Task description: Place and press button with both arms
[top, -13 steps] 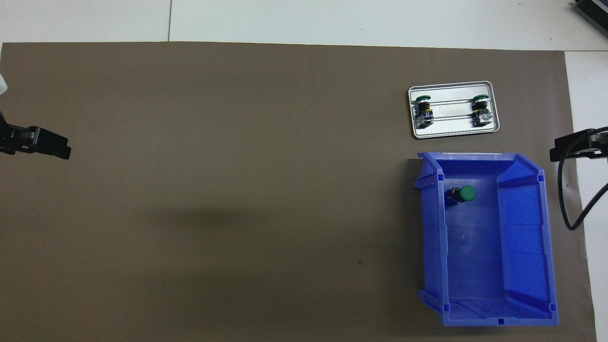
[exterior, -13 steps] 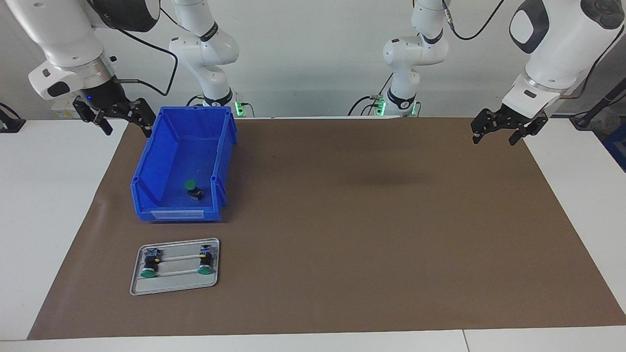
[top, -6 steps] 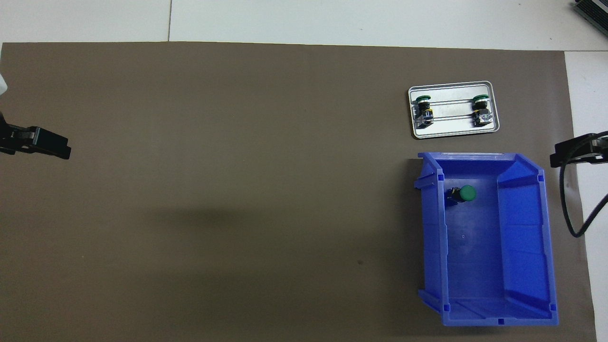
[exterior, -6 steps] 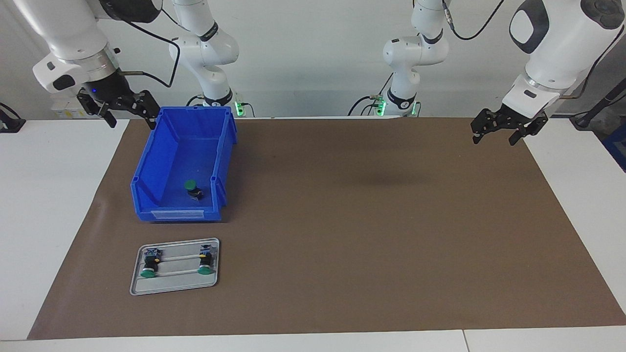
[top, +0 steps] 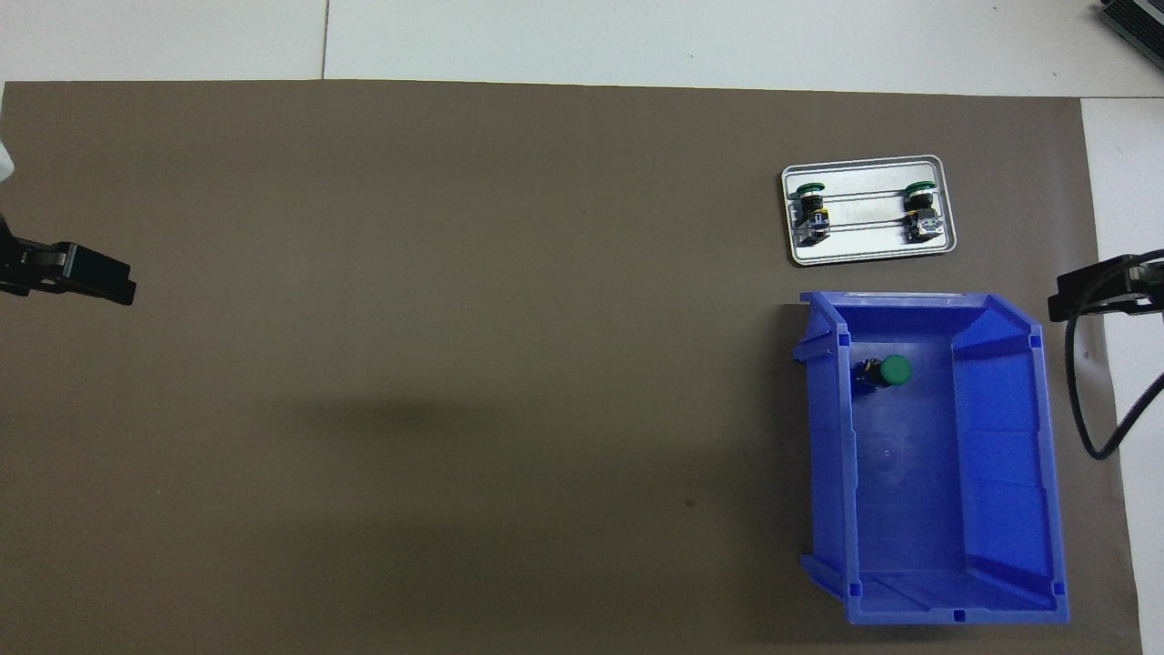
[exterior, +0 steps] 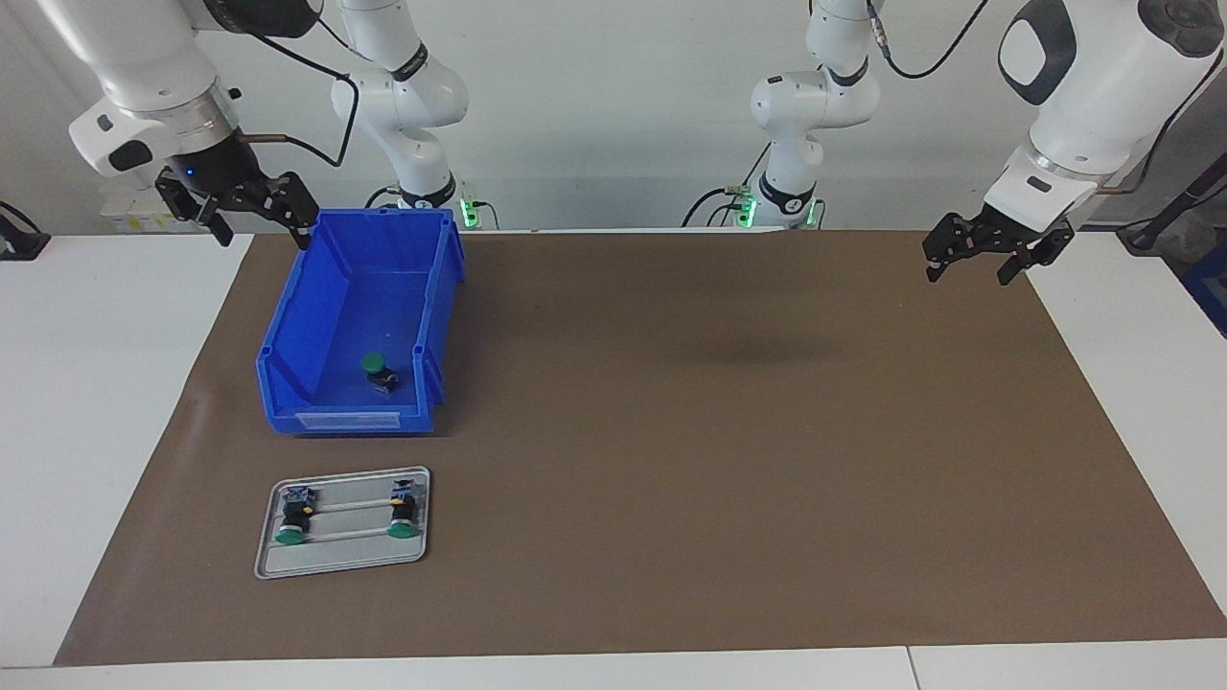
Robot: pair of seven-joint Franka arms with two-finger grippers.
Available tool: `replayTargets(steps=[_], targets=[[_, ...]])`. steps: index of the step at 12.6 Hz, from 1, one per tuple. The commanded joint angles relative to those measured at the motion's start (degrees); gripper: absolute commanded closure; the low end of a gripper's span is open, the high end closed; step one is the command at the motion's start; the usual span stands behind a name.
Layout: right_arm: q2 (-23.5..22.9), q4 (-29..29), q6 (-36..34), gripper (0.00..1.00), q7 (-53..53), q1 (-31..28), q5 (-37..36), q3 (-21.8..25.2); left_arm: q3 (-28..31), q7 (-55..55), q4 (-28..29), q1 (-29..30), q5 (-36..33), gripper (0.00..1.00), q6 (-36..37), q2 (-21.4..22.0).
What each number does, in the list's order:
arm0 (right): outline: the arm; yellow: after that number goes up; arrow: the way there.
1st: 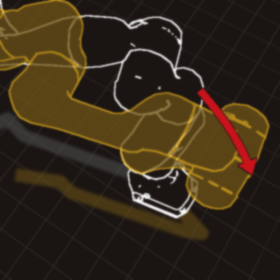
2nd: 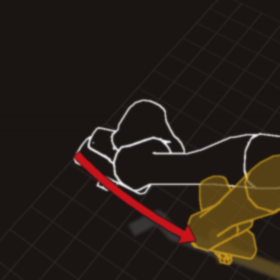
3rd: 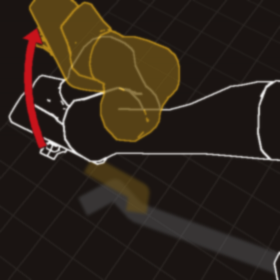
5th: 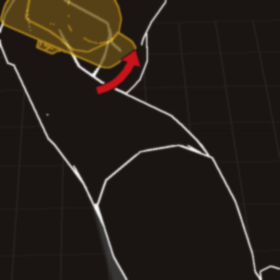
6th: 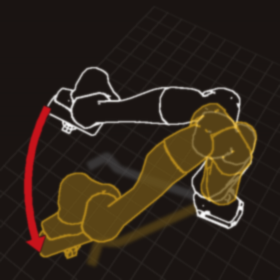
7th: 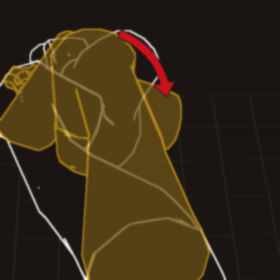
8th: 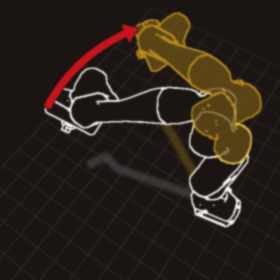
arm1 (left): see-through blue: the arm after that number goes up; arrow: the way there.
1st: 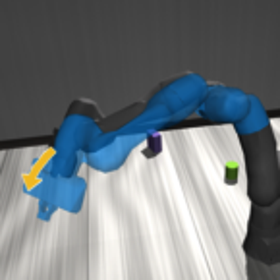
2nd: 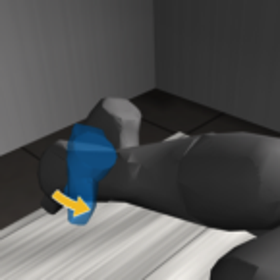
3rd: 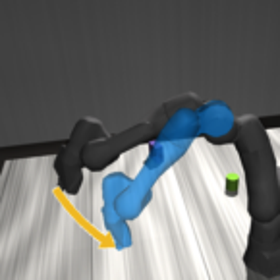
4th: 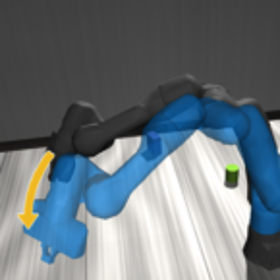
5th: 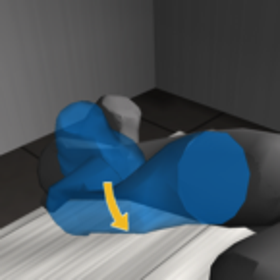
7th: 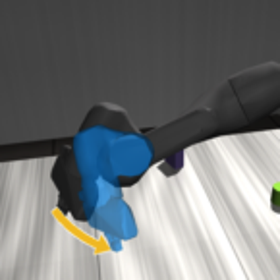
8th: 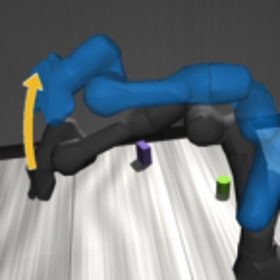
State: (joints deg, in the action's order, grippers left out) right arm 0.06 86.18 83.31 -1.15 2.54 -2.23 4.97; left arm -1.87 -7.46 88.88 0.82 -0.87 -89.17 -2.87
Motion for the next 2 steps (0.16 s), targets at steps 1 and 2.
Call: replayTargets(steps=[1, 2], targets=[[-0.2, -0.8, -0.8, 0.00, -1.1, -0.4, -0.1, -0.5, -0.1, -0.3, 2.3, 0.1, -0.9, 0.00, -1.4, 1.8], [-0.1, -0.8, -0.8, 0.00, -1.1, -0.4, 0.0, -0.5, -0.1, -0.3, 2.3, 0.1, -0.9, 0.00, -1.4, 1.8]])
